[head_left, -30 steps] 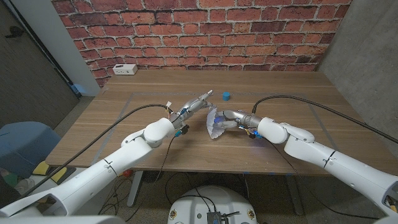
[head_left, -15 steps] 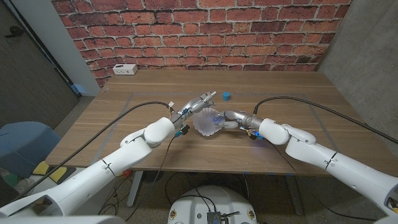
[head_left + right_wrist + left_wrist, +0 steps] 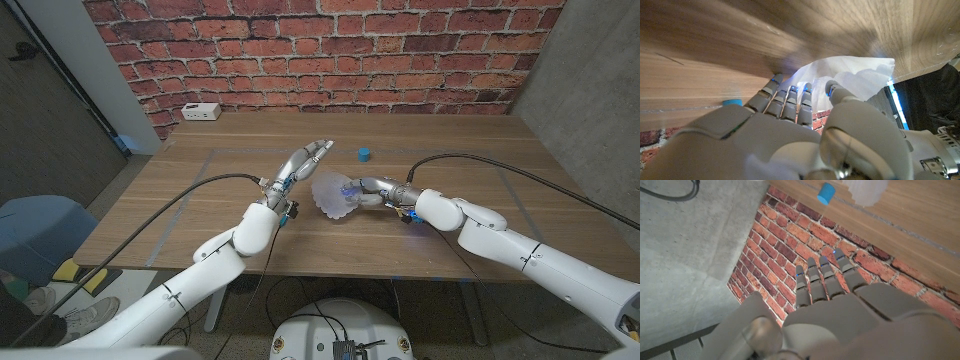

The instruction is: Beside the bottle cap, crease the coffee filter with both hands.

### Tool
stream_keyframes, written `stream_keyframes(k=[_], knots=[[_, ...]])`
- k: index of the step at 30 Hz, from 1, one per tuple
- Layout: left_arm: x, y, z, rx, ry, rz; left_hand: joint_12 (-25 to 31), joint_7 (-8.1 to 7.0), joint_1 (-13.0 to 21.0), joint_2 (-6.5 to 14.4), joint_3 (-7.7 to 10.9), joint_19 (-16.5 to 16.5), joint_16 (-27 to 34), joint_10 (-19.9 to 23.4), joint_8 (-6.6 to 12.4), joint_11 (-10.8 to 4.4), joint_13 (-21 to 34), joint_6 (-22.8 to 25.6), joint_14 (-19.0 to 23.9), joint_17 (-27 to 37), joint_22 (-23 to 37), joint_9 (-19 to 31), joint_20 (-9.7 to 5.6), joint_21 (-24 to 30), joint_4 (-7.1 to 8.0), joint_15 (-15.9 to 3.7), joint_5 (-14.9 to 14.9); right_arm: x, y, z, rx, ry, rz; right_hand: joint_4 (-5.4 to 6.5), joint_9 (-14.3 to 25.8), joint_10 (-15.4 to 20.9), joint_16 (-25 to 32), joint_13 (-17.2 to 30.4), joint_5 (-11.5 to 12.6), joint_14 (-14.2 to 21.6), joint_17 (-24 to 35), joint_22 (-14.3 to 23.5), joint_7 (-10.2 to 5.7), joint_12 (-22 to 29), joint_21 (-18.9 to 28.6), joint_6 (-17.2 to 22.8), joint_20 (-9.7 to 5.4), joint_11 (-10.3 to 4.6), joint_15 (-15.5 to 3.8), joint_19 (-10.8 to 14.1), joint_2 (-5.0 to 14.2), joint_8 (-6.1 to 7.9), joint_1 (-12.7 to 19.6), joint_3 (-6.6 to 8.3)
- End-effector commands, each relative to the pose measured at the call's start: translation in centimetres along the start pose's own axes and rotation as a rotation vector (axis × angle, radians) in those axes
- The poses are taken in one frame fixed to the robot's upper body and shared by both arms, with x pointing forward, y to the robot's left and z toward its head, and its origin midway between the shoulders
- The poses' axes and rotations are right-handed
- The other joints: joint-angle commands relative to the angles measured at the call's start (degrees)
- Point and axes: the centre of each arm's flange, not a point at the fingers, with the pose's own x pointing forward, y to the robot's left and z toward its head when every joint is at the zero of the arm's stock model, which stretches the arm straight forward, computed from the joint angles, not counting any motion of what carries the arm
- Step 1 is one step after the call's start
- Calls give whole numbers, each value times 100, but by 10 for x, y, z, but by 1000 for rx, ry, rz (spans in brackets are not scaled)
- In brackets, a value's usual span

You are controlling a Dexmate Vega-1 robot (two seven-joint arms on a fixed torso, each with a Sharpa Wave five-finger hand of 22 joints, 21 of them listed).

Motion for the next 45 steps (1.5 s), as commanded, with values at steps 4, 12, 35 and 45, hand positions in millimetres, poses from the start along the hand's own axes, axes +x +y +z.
stream_keyframes(k=[4, 12, 35, 45], knots=[[-61, 27, -5, 142, 171, 548, 212, 403, 59, 37, 282, 977, 151, 1172, 219, 196, 84, 1257, 1388, 44, -9, 141, 135, 212, 39, 151, -96, 14, -1, -1, -20, 10, 33, -16, 21, 60, -25, 15, 36, 77, 8, 4, 59, -9, -27, 18, -23, 1, -1, 34, 25, -4, -53, 9], [-70, 28, -12, 242, 313, 549, 461, 518, -113, -96, 328, 1703, 328, 1977, 655, 290, 296, 2025, 2366, 82, -4, 431, 46, 388, 151, 174, -104, 15, -3, 0, -20, 8, 26, -23, 21, 56, -35, 15, 39, 81, 5, 4, 66, -13, -30, 22, -18, -9, -1, 35, 32, -3, -64, 12], [-32, 18, -53, -66, 539, 104, -191, 797, 551, 277, 1392, 1885, -193, 1396, -176, 582, 85, 1051, 1770, 23, -39, 91, 28, 98, -285, 370, 237, 10, -5, -1, -13, 3, 12, -37, 19, 66, -61, 15, 48, 100, -1, 4, 65, -18, -40, 33, -25, -12, 3, 34, 45, -2, -114, 14], [-6, 8, -53, -188, 419, -48, -254, 759, 706, 126, 1641, 1845, -189, 1338, -270, 499, 73, 1000, 1712, 21, -33, 61, -104, 37, -475, 300, 363, 9, -5, -4, -9, 9, 8, -26, 19, 61, -69, 15, 50, 99, 3, 4, 67, -22, -43, 36, -31, 1, 5, 35, 57, -2, -148, 9]])
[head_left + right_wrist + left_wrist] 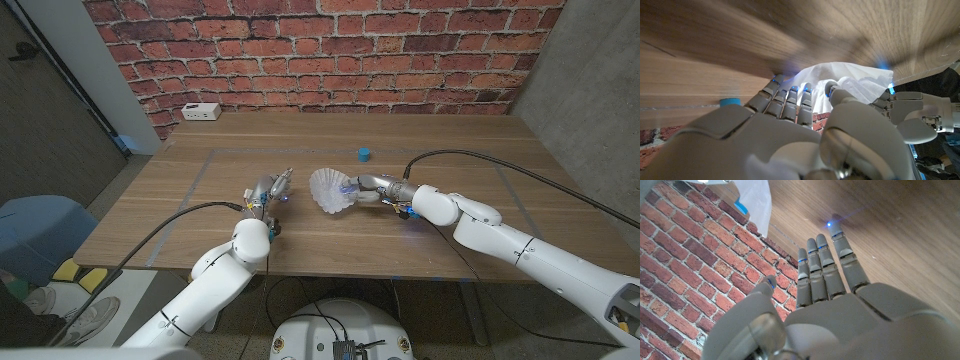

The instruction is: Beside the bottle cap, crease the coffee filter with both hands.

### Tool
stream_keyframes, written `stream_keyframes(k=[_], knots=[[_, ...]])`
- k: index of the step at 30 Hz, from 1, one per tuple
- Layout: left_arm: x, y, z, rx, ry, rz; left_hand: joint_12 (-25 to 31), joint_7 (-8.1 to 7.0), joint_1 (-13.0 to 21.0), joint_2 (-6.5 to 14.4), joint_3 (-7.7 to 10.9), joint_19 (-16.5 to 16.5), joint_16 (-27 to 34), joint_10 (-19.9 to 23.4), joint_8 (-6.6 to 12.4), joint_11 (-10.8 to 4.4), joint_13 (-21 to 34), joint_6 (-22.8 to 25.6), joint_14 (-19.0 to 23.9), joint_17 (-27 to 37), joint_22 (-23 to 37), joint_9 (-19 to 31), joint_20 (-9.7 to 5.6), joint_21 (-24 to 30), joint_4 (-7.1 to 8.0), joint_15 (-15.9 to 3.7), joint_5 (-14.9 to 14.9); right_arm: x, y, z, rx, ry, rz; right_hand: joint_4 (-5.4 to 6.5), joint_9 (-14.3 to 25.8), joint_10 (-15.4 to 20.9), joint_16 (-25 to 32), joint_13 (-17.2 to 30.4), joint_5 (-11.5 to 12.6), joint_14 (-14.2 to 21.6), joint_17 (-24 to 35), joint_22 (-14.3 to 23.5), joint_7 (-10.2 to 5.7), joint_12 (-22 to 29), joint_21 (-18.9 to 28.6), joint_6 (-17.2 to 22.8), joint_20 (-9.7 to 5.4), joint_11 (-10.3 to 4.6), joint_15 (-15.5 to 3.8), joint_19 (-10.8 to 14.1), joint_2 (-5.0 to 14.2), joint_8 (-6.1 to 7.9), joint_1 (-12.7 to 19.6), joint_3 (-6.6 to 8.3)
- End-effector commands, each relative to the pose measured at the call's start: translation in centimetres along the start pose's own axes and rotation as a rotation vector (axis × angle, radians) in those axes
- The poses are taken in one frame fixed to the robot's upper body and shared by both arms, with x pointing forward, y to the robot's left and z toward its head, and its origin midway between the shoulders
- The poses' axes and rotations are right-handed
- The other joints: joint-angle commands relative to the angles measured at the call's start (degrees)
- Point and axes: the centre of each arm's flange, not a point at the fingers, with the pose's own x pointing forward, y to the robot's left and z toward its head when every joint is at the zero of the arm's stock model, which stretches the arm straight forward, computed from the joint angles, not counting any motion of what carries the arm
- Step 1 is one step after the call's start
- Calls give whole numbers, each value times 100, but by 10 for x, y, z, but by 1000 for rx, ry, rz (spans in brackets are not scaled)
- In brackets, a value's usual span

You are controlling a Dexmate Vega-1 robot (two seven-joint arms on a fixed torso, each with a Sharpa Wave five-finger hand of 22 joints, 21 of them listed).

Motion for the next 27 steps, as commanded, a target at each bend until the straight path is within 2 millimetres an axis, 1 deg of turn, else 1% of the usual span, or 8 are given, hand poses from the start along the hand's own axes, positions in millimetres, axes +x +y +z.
stream_keyframes(k=[1, 5, 8, 9, 18, 23, 24, 27], knots=[[25, -14, 10, -98, -76, -229, -11, 114, 15, -92, 52, 4, -9, -50, -31, -7, 10, -71, 13, 22, 14, 11, -53, 5, -25, -36, 26, -2, -1, -3, 8, 2, -8, -24, 18, 42, -26, 15, 27, 57, 10, 32, 28, -23, 32, -6, 32, 23, 27, 38, -3, -4, -47, 7], [30, -18, 14, -116, -93, -272, -4, 127, 5, -119, 59, 37, -4, -22, -34, -26, 9, -60, 18, 24, 15, 9, -93, 12, -37, -61, 22, -3, 0, -4, 13, 5, -8, -19, 17, 42, -30, 15, 28, 56, 11, 32, 33, -24, 30, -6, 30, 19, 25, 37, 1, -4, -61, 5], [33, -20, 17, -133, -121, -301, 45, 140, -26, -112, 110, 115, 55, 144, 27, -46, 7, 166, 162, 32, 21, 12, -134, 25, -39, -93, 16, -3, 1, -5, 16, 7, -7, -10, 17, 42, -31, 15, 27, 56, 15, 32, 31, -25, 29, -5, 29, 26, 26, 37, 4, -4, -81, -2], [34, -21, 18, -145, -130, -309, 58, 138, -42, -114, 115, 131, 61, 189, 42, -19, 7, 222, 186, 34, 22, 12, -132, 28, -31, -100, 11, -4, 1, -5, 15, 8, -7, -8, 17, 42, -31, 15, 27, 58, 16, 32, 30, -25, 29, -9, 29, 26, 24, 37, 5, -6, -85, -3], [40, -22, 28, -184, -221, -393, 108, 167, -246, -192, 54, 255, 111, 419, 70, -71, 2, 448, 375, 49, 33, 17, -202, 53, 76, -179, -104, -3, 0, -7, 18, 4, -13, 3, 17, 48, -37, 15, 28, 60, 18, 32, 30, -25, 24, -9, 22, 24, 19, 33, 11, -7, -123, -9], [46, -23, 30, -172, -230, -451, 63, 166, -352, -236, 4, 267, 82, 355, 16, -36, -2, 375, 329, 55, 36, 17, -242, 47, 133, -186, -182, -4, -1, -7, 21, 3, -14, 11, 17, 45, -39, 15, 28, 61, 20, 32, 27, -27, 22, -8, 20, 28, 19, 32, 13, -7, -145, -16], [47, -24, 31, -168, -231, -461, 38, 171, -399, -253, -19, 272, 73, 311, -5, -60, -3, 343, 312, 57, 36, 17, -243, 45, 160, -198, -219, -4, -1, -7, 22, 4, -14, 12, 17, 48, -40, 15, 28, 63, 20, 32, 25, -26, 22, -8, 19, 28, 24, 32, 13, -7, -149, -17], [50, -24, 33, -149, -233, -484, -25, 162, -524, -274, -69, 264, 41, 203, -70, -10, -6, 223, 231, 61, 36, 18, -272, 26, 239, -168, -326, -4, -1, -8, 23, 3, -15, 13, 17, 51, -42, 15, 29, 64, 20, 32, 30, -26, 22, -8, 18, 28, 24, 36, 12, -7, -159, -18]])
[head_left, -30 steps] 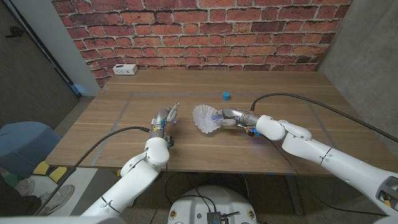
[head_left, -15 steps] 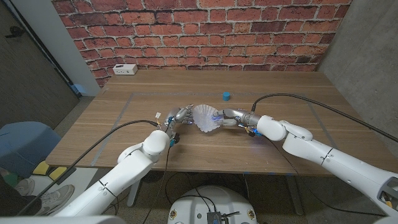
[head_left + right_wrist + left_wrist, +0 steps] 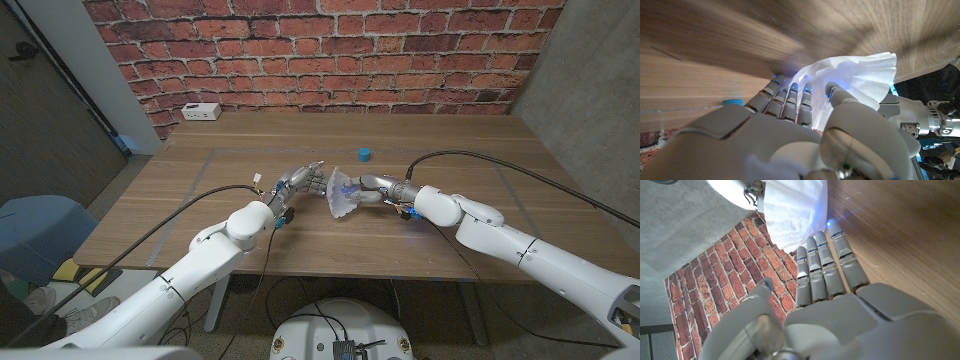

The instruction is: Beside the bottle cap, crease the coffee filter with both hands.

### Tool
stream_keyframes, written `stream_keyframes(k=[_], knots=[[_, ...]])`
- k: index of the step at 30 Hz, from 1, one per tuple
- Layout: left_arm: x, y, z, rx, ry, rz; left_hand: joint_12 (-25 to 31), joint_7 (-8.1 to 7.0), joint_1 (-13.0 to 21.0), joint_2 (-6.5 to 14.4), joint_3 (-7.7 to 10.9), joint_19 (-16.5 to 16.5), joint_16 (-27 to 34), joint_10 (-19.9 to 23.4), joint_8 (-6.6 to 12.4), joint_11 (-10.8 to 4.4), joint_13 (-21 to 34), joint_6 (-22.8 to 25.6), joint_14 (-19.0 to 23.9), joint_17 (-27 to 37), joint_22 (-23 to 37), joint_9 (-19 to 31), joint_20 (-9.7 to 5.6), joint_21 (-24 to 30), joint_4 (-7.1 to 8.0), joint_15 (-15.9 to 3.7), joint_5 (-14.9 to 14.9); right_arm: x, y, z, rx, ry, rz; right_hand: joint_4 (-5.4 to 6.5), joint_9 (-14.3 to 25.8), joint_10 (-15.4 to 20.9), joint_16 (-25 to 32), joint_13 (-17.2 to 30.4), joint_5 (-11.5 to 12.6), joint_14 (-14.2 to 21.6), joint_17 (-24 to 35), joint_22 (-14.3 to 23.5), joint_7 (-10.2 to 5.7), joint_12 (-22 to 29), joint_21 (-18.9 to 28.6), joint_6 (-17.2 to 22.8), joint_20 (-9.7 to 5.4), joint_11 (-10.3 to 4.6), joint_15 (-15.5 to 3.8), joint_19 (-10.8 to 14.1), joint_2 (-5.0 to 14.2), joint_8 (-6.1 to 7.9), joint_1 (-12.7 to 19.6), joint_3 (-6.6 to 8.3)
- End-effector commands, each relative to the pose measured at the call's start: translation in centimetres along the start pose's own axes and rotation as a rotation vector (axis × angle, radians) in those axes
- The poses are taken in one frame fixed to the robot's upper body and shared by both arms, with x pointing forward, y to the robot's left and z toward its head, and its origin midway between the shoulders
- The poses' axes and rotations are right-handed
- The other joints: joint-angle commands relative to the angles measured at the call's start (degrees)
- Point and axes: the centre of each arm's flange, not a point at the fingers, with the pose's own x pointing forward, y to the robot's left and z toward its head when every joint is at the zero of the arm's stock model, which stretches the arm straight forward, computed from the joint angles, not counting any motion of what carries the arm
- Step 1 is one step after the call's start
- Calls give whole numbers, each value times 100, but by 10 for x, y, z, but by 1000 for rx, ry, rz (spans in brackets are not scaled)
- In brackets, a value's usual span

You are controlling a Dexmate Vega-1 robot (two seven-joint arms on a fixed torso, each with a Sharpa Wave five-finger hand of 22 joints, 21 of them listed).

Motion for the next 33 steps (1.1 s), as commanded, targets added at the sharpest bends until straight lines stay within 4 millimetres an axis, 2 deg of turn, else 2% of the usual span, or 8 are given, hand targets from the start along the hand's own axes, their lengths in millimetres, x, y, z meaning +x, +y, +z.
stream_keyframes(k=[1, 5, 8, 14, 18, 27, 29, 33], knots=[[14, 3, 6, 14, -29, -124, -75, 109, -171, -19, -22, 26, -60, -139, -72, 22, -7, -147, -117, 17, 8, 17, -45, 22, 112, 11, -112, -1, -1, -2, 6, 1, -4, 14, 16, 55, -2, 15, 29, 35, 13, 28, 29, -3, 28, -7, 18, 30, -5, 37, 12, -7, -58, -19], [20, 3, 9, 47, -10, -169, -138, 113, -285, -40, -66, -24, -80, -274, -123, 69, -11, -292, -199, 17, 4, 16, -69, -18, 185, 25, -195, -1, -1, -2, 9, -4, -5, 17, 16, 55, -4, 15, 30, 36, 13, 28, 31, -4, 29, -7, 13, 26, -3, 42, 9, -7, -72, -24], [24, 2, 12, 83, 5, -208, -178, 118, -387, -53, -99, -53, -116, -385, -151, 42, -14, -430, -351, 15, -2, 16, -60, -52, 252, 34, -235, -1, -1, -2, 14, -7, -9, 21, 16, 63, -2, 15, 30, 48, 13, 28, 35, -1, 31, -9, 4, 29, 3, 51, 4, -8, -90, -30], [32, -1, 18, 184, 32, -273, -207, 122, -491, -76, -135, -141, -141, -498, -166, 82, -17, -560, -518, 13, -8, 14, -64, -114, 318, 87, -250, -1, -1, -2, 18, -9, -14, 29, 16, 61, -5, 15, 31, 53, 14, 28, 40, -4, 33, -15, -7, 33, 6, 60, 0, -11, -117, -39], [38, -5, 23, 273, 51, -329, -224, 121, -589, -119, -180, -223, -153, -609, -171, 49, -22, -674, -661, 10, -14, 11, -69, -175, 375, 86, -248, -2, 0, -1, 22, -8, -16, 30, 16, 59, -9, 15, 32, 54, 13, 28, 46, -6, 33, -19, -13, 29, 5, 65, -8, -13, -137, -46], [42, -15, 27, 348, 94, -392, -270, 112, -864, -252, -316, -430, -163, -1066, -197, 51, -42, -1169, -1072, -4, -29, -1, -59, -357, 526, 78, -210, -9, 2, 2, 26, -13, -25, 30, 16, 63, -14, 15, 37, 63, 10, 28, 46, -6, 31, -19, -14, 39, 14, 65, -11, -13, -160, -49], [42, -16, 26, 357, 105, -394, -275, 117, -927, -284, -348, -516, -174, -1199, -192, 54, -47, -1297, -1229, -8, -31, -4, -43, -421, 557, 104, -198, -11, 1, 2, 29, -14, -29, 26, 15, 71, -18, 15, 38, 63, 7, 28, 49, -3, 30, -14, 13, 44, 26, 67, -17, -11, -167, -50], [41, -18, 26, 380, 129, -385, -291, 120, -1062, -382, -435, -683, -164, -1543, -206, 66, -58, -1661, -1473, -13, -31, -12, -4, -552, 615, 164, -164, -17, -3, 2, 39, -18, -47, -52, 11, 60, -35, 14, 34, 88, -19, 25, 60, -11, 22, -7, 151, 66, 66, 65, -193, -11, -208, -120]])
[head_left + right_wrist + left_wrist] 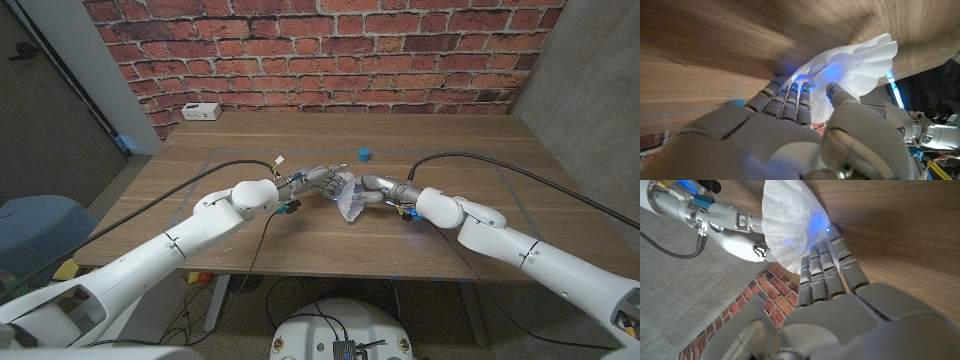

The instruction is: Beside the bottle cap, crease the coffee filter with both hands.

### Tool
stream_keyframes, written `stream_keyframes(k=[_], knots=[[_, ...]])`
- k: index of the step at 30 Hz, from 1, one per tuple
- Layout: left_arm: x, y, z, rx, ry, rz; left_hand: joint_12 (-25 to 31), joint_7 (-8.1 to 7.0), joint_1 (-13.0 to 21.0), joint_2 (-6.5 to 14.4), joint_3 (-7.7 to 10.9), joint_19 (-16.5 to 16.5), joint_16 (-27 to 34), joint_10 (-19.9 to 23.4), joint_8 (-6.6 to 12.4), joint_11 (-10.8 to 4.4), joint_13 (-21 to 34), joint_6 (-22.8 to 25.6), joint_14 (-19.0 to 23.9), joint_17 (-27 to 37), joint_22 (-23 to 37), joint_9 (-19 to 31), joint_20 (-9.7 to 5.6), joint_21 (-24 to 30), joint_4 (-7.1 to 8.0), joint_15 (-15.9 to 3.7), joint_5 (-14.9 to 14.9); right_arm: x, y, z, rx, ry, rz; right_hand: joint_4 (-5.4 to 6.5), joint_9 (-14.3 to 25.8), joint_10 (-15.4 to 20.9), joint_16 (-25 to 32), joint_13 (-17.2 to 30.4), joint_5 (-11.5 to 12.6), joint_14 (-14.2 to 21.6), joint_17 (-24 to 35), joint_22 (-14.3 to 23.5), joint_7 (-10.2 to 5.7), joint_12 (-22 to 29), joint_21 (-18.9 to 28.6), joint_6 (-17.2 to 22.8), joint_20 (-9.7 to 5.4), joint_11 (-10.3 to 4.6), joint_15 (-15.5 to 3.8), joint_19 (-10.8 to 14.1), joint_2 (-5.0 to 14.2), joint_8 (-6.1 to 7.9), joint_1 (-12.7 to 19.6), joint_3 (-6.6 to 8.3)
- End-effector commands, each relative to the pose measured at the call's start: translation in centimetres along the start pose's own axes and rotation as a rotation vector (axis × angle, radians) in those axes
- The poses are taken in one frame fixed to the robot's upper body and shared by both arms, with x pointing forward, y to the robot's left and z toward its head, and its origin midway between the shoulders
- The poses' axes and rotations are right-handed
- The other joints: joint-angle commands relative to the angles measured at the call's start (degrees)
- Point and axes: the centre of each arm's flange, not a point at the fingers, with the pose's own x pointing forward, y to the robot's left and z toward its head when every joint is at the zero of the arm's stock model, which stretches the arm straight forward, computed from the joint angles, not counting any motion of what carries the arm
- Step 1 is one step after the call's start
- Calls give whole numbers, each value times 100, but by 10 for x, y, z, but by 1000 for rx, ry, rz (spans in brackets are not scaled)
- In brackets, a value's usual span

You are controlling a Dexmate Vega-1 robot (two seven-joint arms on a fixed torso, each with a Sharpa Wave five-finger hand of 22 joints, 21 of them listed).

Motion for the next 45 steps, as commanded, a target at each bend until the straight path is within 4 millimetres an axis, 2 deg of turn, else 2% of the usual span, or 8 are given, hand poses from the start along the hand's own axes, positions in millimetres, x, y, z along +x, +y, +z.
stream_keyframes(k=[1, 26, 32, 35, 37, 39, 42, 45], knots=[[5, -6, 4, 91, 82, -46, -20, 309, -170, -122, -101, -186, -12, -374, -12, 10, -8, -394, -322, 2, 11, -12, 25, -144, 61, 54, 63, -13, -5, 3, 14, -7, -33, -57, 9, 15, -17, 14, 34, 49, -14, 37, 26, -16, 35, 21, 189, 27, 32, 41, -154, -17, -54, -79], [28, -6, 19, 202, 212, -71, -3, 209, -410, -398, -396, -356, 12, -1169, -9, -372, -32, -1299, -898, -2, 27, -30, 26, -304, 151, -189, 201, -65, -32, -14, 32, 53, -202, -211, 6, -36, -42, 14, 74, 72, -33, 35, -20, -38, 17, -85, 313, 38, 107, 41, -464, -42, -145, -200], [32, -5, 28, 241, 205, -71, 68, -49, -461, -480, -502, -218, 69, -1125, 94, -591, -44, -1156, -815, -2, 35, -36, 45, -267, 189, -215, 262, -65, -28, -21, 55, 55, -194, -230, 7, -33, -38, 14, 82, 90, -34, 36, -20, -37, 24, -83, 309, 47, 106, 63, -478, -37, -148, -200], [27, -5, 35, 235, 135, -4, 142, -74, -469, -473, -538, -178, 109, -924, 153, -625, -49, -966, -681, -3, 41, -41, 21, -260, 213, -254, 292, -65, -26, -22, 46, 44, -197, -306, 10, 689, 154, 27, 143, 772, -13, 54, 70, 170, 194, 375, 289, 125, 4, 598, -439, 113, -274, -175], [23, -4, 38, 221, 104, 32, 152, -53, -468, -470, -544, -165, 116, -892, 163, -634, -50, -923, -648, -4, 42, -42, 15, -257, 217, -255, 298, -66, -24, -21, 12, 45, -196, -468, 3, 2012, 435, 43, 147, 2040, -9, 86, 193, 467, 400, 1870, 258, 324, -12, 1287, -242, 441, -371, -28], [20, -2, 40, 207, 88, 60, 174, -44, -466, -471, -556, -134, 118, -818, 170, -593, -51, -879, -619, -5, 42, -43, 11, -249, 221, -262, 306, -66, -23, -20, 16, 37, -180, -674, -7, 2430, 462, 37, 170, 2464, -28, 101, 222, 507, 466, 2364, 250, 394, -30, 1483, -79, 480, -214, 220], [17, 1, 41, 184, 76, 90, 183, 0, -463, -483, -577, -101, 123, -766, 182, -521, -52, -806, -572, -7, 42, -45, 0, -242, 223, -274, 317, -63, -19, -14, -2, 32, -135, -1061, -16, 2569, 342, 28, 141, 2642, -57, 107, 212, 395, 477, 2561, 233, 284, -43, 1522, 170, 359, 332, 798], [15, 1, 41, 176, 69, 98, 178, 16, -462, -488, -584, -98, 122, -769, 183, -515, -53, -792, -564, -7, 42, -45, -2, -243, 224, -278, 321, -59, -15, -8, -35, 29, -109, -1170, -18, 2590, 121, 23, 56, 2480, -75, 101, 94, 260, 442, 2567, 191, 228, -173, 1441, 132, 190, 968, 1350]])
